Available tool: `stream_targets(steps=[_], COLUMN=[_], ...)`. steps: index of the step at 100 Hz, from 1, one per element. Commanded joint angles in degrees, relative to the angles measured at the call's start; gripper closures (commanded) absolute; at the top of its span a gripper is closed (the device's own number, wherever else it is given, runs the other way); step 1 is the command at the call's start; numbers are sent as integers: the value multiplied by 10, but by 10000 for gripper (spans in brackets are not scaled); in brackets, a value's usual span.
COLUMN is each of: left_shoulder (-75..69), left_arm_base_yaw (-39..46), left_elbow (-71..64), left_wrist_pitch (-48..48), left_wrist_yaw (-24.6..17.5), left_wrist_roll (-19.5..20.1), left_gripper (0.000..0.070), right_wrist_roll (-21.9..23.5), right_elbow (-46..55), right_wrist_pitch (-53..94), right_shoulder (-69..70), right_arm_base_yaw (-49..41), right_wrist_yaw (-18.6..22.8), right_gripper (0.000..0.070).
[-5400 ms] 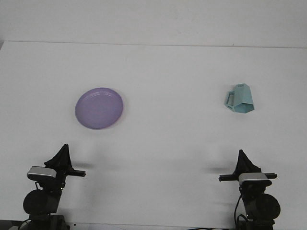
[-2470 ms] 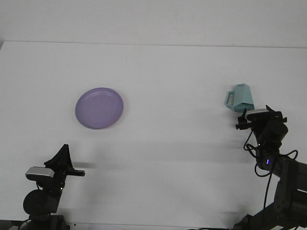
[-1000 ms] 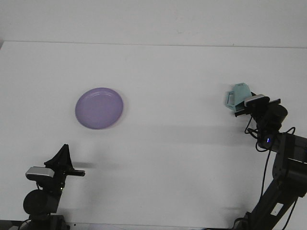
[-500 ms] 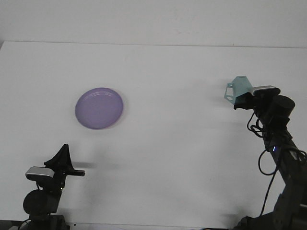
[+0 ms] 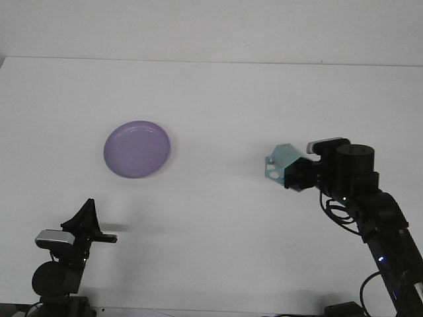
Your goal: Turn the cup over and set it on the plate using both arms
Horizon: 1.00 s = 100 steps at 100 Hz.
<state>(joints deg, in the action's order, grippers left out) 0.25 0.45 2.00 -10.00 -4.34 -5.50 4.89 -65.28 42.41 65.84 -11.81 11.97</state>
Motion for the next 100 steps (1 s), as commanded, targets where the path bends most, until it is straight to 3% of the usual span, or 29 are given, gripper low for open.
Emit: stream_targets(steps=[1, 38, 53, 100], left_shoulder=[0, 0, 0, 0], left_arm_base_yaw=[-1, -1, -1, -1], left_elbow=[-5, -5, -5, -5], left_wrist_pitch=[-8, -7, -4, -4], left_wrist_yaw=[-1, -1, -1, -1], left_wrist_roll=[-2, -2, -2, -2], left_gripper=[688, 688, 688, 688], right_wrist_roll=[11, -7, -27, -45], right_elbow=[-25, -101, -162, -199], right_wrist_pitch=[44, 193, 251, 266], right_shoulder=[23, 193, 277, 378], right_arm_base_yaw=[-37, -191, -225, -266], right_wrist_yaw=[-1, -24, -66, -59], right_gripper=[694, 694, 694, 694])
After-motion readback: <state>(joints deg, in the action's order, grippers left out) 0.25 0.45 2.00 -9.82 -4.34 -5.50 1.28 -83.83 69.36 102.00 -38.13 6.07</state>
